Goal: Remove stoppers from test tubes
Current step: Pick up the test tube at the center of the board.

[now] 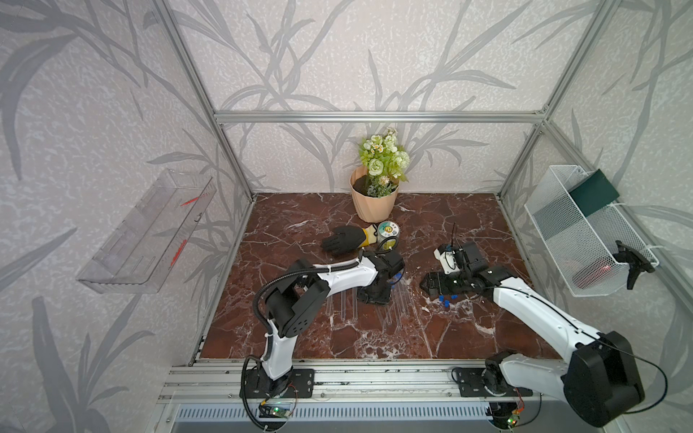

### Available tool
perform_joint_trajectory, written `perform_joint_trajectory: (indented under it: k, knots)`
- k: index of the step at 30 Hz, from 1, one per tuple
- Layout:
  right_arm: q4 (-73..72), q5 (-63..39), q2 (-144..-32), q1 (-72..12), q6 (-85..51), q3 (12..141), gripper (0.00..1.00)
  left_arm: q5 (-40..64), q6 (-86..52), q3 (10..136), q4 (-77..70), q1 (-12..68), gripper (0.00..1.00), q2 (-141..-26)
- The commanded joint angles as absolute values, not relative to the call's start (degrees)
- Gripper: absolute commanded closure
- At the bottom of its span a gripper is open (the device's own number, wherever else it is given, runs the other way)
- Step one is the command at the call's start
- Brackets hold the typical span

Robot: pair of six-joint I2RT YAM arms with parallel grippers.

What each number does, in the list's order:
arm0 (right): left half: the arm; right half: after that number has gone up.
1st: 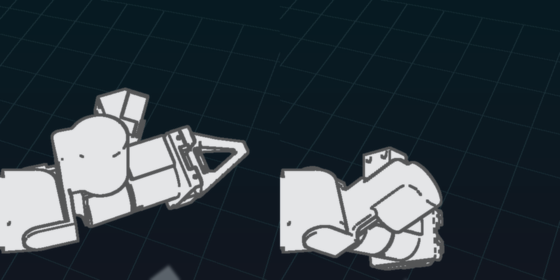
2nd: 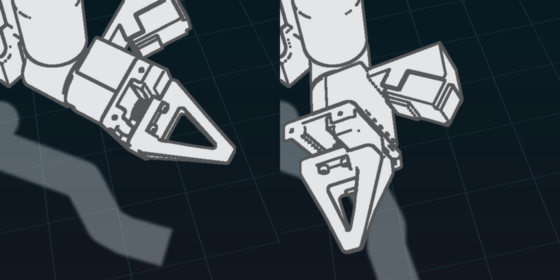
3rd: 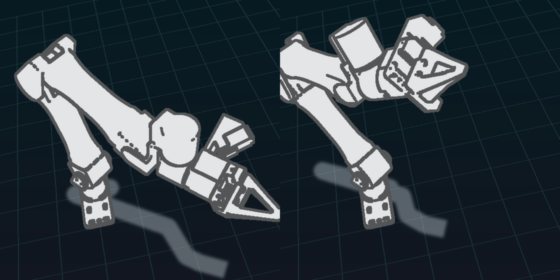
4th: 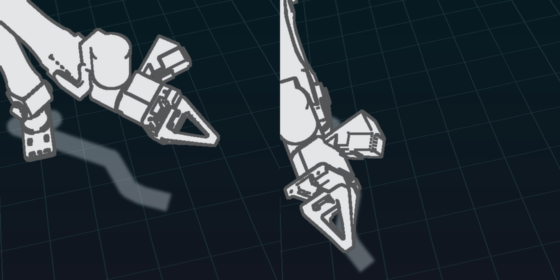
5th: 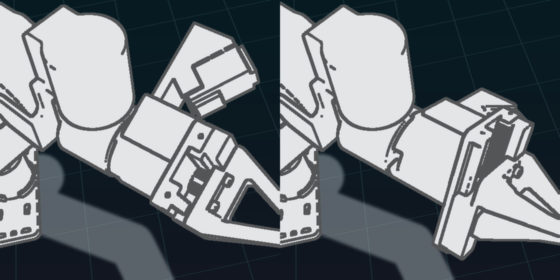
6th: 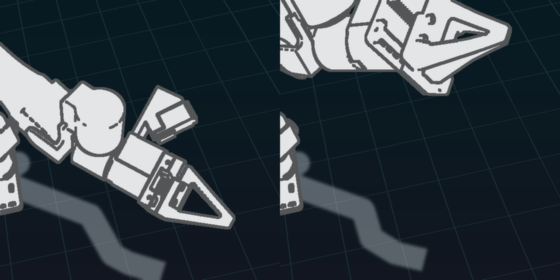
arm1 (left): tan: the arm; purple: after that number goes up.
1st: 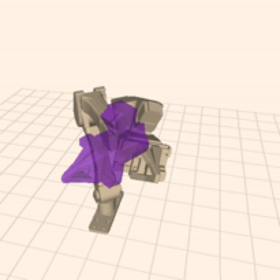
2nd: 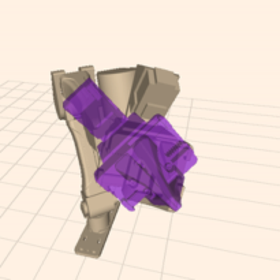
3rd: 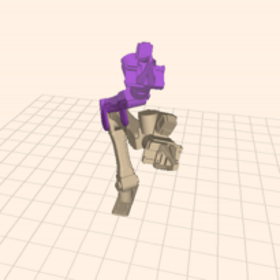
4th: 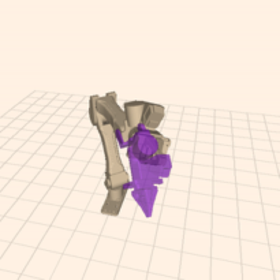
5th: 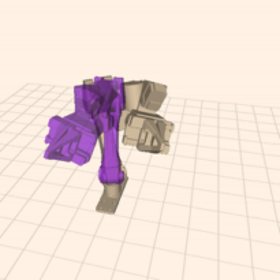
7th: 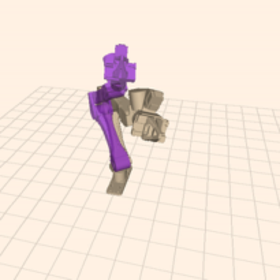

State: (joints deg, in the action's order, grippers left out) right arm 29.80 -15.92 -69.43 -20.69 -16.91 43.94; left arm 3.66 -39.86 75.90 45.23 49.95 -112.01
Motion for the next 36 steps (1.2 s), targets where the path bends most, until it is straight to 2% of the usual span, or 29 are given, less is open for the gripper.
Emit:
perform_joint_trajectory:
  k: [1, 24, 31, 36]
  knots:
    - [29.53, -15.47, -69.96, -20.49, -16.92, 44.01, 0.09, 3.23, -41.11, 74.71, 46.59, 50.75, 0.63, -112.63]
    - [29.18, -17.97, -71.89, -20.48, -17.27, 45.09, 0.09, 3.26, -43.13, 72.15, 44.79, 50.63, 0.89, -109.24]
    - [28.99, -19.32, -71.69, -20.43, -18.02, 45.05, 0.09, 1.32, -42.61, 72.06, 45.24, 50.36, 0.90, -106.50]
    - [27.81, -23.18, -71.38, -20.48, -19.65, 45.37, 0.09, -0.38, -40.64, 68.77, 40.07, 51.28, 0.89, -99.84]
